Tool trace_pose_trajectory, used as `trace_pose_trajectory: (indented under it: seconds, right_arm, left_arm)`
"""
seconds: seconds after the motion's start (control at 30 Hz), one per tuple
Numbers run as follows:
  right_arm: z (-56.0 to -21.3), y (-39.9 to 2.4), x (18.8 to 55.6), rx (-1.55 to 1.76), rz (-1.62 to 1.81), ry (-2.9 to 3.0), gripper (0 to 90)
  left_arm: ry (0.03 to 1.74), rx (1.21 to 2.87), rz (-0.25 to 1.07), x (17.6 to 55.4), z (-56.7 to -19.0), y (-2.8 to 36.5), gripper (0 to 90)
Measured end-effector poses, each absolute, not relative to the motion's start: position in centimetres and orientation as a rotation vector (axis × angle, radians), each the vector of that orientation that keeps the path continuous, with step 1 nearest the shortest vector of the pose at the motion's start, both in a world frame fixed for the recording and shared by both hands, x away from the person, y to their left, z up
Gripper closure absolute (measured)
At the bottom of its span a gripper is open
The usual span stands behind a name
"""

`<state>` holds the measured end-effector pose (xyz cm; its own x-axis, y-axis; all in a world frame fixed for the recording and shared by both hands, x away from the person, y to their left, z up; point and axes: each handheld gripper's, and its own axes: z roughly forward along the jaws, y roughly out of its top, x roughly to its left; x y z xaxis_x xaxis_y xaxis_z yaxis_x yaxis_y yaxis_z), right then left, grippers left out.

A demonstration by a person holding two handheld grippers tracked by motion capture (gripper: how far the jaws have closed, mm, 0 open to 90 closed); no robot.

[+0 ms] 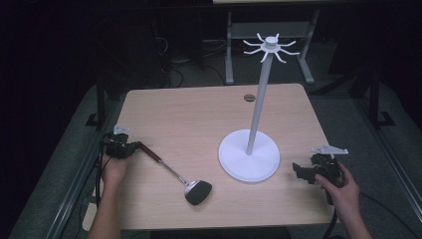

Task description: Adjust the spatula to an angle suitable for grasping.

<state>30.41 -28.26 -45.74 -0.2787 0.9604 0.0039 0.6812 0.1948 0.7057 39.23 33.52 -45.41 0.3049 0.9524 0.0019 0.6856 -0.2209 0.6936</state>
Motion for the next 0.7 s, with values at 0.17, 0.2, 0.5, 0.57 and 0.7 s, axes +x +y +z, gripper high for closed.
trace_pose_trajectory:
  seconds: [0.17, 0.2, 0.5, 0.57, 0.7]
  right_arm:
    - [-45.7, -28.2, 30.4, 1.518, 0.849, 2.036, 14.6]
    - [-45.7, -28.2, 30.3, 1.52, 0.851, 2.036, 14.5]
    - [-45.6, -28.1, 30.4, 1.515, 0.865, 2.037, 14.5]
    - [-45.6, -28.2, 30.5, 1.521, 0.874, 2.03, 14.6]
    - [-45.7, -28.2, 30.6, 1.526, 0.879, 2.034, 14.6]
  left_arm:
    - [1.439, 1.969, 0.569, 39.1, -45.2, 33.3, 89.9]
    - [1.431, 1.977, 0.571, 39.1, -45.2, 33.1, 89.9]
    - [1.419, 1.999, 0.559, 39.1, -45.3, 32.5, 89.9]
    - [1.412, 2.006, 0.545, 39.3, -45.5, 32.2, 90.0]
    - [1.406, 2.003, 0.523, 39.4, -45.7, 31.9, 90.0]
